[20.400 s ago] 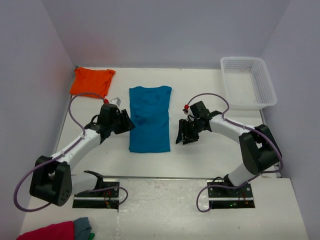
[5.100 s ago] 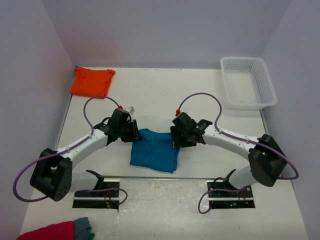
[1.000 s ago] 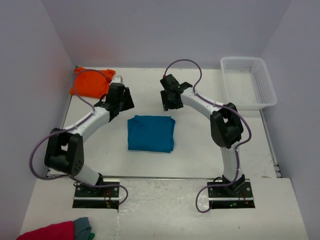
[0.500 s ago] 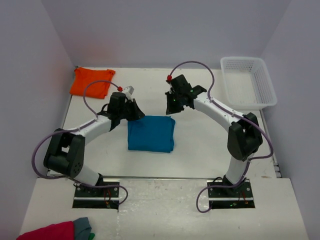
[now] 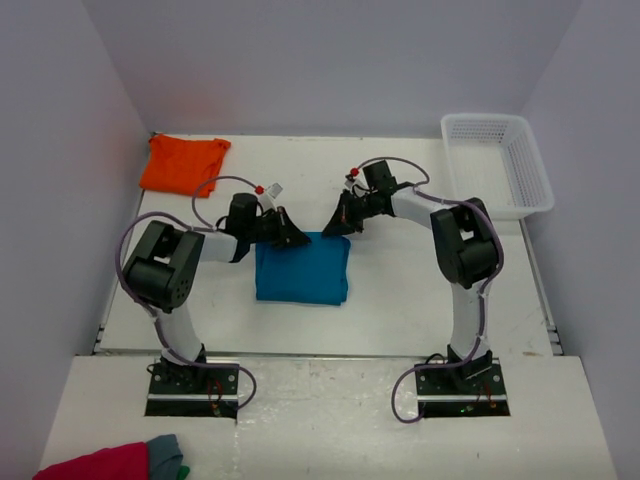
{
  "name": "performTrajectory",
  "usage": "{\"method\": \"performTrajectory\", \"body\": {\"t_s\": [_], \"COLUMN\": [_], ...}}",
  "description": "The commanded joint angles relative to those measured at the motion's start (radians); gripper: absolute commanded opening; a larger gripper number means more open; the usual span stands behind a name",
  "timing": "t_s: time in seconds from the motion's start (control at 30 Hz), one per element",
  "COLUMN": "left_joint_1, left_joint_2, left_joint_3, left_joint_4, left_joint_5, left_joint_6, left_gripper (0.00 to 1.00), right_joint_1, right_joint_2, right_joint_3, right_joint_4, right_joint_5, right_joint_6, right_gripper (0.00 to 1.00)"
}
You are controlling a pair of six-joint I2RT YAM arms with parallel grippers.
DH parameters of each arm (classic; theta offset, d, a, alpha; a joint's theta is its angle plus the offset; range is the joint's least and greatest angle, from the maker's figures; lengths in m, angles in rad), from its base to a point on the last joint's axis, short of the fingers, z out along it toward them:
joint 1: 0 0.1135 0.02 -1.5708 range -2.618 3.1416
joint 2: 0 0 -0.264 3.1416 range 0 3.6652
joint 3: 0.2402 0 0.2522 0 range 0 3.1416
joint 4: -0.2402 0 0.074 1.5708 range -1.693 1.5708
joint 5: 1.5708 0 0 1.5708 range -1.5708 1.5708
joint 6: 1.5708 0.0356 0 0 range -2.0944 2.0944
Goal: Fold and stack the t-shirts
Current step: Smooth out wrinkles on the folded tshirt
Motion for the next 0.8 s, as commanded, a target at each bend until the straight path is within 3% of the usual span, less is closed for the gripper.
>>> {"method": "performTrajectory", "body": {"t_s": [0.0,0.2,0.4,0.77], "left_joint_1": [0.012,0.051,0.088,0.137], "left_joint_2": [0.035,0.065,0.03,0.093], "left_joint_3": [0.003,0.006,0.025,0.021], "left_joint_4": [0.117,0.004,-0.163,-0.222], "left_joint_5": [0.064,0.034,-0.049,-0.071], "left_joint_6": [-0.042,-0.014,0.084,0.141], "left_gripper": [0.0,0.0,0.0,0.0], "right_joint_1": [-0.008,-0.012,-0.014,-0.014], "right_joint_2": [0.065,0.141,0.122,0.129], "right_joint_3": [0.013,0.074,0.007,-0.053], "right_joint_4": [0.143,-0.007,-0.084,-0.185], "right_joint_5": [-0.201,-0.163,-0.03,0.139], "right_joint_6": [0.153,0.15,0.19,0.231], "right_gripper": [0.0,0.0,0.0,0.0]}}
